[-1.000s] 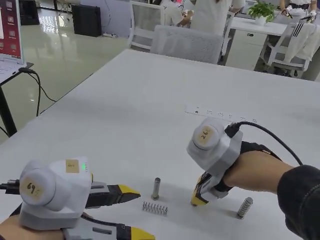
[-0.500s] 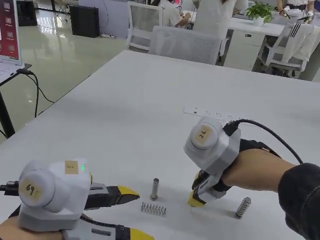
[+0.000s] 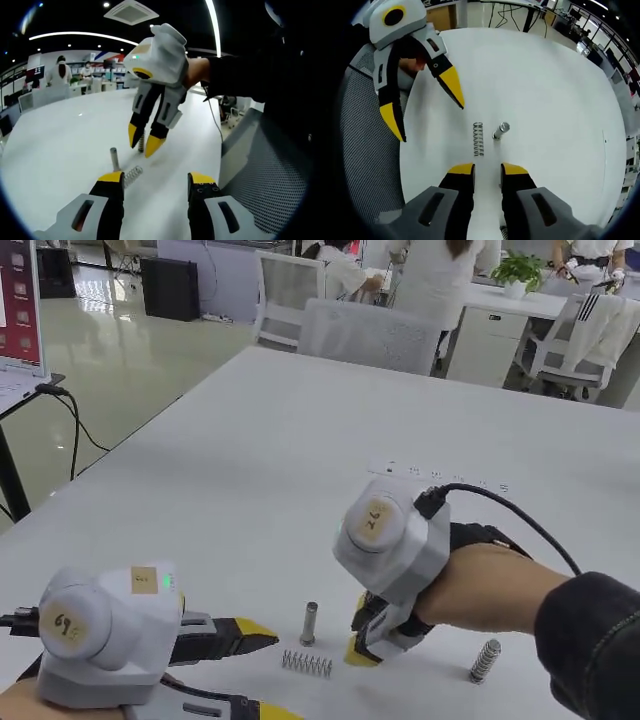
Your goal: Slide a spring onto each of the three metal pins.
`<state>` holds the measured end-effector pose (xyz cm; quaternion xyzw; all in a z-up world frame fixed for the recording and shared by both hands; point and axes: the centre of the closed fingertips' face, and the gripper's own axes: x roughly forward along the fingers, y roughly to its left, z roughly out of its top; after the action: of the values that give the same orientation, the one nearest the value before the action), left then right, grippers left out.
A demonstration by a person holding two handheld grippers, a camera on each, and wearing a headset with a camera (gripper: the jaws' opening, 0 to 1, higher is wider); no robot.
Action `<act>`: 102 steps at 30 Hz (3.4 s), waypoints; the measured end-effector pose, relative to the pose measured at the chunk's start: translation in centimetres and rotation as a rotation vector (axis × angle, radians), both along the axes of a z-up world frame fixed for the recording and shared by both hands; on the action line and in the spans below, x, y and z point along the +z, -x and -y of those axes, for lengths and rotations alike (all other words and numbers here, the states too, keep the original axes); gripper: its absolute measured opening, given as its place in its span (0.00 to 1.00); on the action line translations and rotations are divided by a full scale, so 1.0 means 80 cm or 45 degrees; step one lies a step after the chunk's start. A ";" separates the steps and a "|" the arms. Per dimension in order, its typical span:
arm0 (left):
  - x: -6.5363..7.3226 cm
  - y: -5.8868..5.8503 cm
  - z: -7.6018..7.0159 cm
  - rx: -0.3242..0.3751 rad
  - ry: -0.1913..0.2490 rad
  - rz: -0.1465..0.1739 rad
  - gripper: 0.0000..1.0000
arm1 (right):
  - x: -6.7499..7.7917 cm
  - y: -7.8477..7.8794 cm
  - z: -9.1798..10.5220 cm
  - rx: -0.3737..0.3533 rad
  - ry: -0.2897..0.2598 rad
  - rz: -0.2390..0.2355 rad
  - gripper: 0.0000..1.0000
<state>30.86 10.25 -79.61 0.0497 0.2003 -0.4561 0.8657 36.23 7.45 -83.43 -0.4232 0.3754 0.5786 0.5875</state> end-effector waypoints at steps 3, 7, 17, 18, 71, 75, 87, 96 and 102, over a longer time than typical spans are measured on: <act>0.000 0.000 0.000 0.000 0.000 0.000 0.45 | -0.005 0.004 -0.006 0.014 -0.003 -0.002 0.17; 0.000 0.000 0.000 0.000 0.001 0.000 0.45 | -0.011 0.008 -0.013 0.029 -0.001 -0.013 0.15; 0.001 -0.001 -0.001 0.006 0.006 0.003 0.44 | -0.028 0.012 -0.021 0.045 0.022 -0.038 0.12; 0.001 -0.001 -0.001 0.007 0.006 0.003 0.44 | -0.029 0.013 -0.022 0.045 0.023 -0.039 0.12; 0.020 0.004 0.008 -0.094 -0.047 0.136 0.12 | 0.050 0.075 -0.008 0.246 0.038 -0.092 0.08; 0.019 0.005 0.008 -0.109 -0.061 0.148 0.05 | 0.051 0.078 -0.007 0.263 0.048 -0.091 0.08; 0.016 0.007 0.009 -0.123 -0.088 0.146 0.03 | 0.074 0.080 -0.014 0.293 0.015 -0.042 0.08; 0.015 0.008 0.008 -0.124 -0.091 0.141 0.03 | 0.094 0.084 -0.032 0.325 -0.044 -0.009 0.08; 0.017 0.008 0.009 -0.123 -0.082 0.144 0.02 | 0.105 0.090 -0.048 0.341 -0.102 -0.009 0.08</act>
<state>30.20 9.51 -78.29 0.1128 0.1630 -0.4873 0.8504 29.06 11.33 -75.02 -0.4437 0.2940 0.6680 0.5201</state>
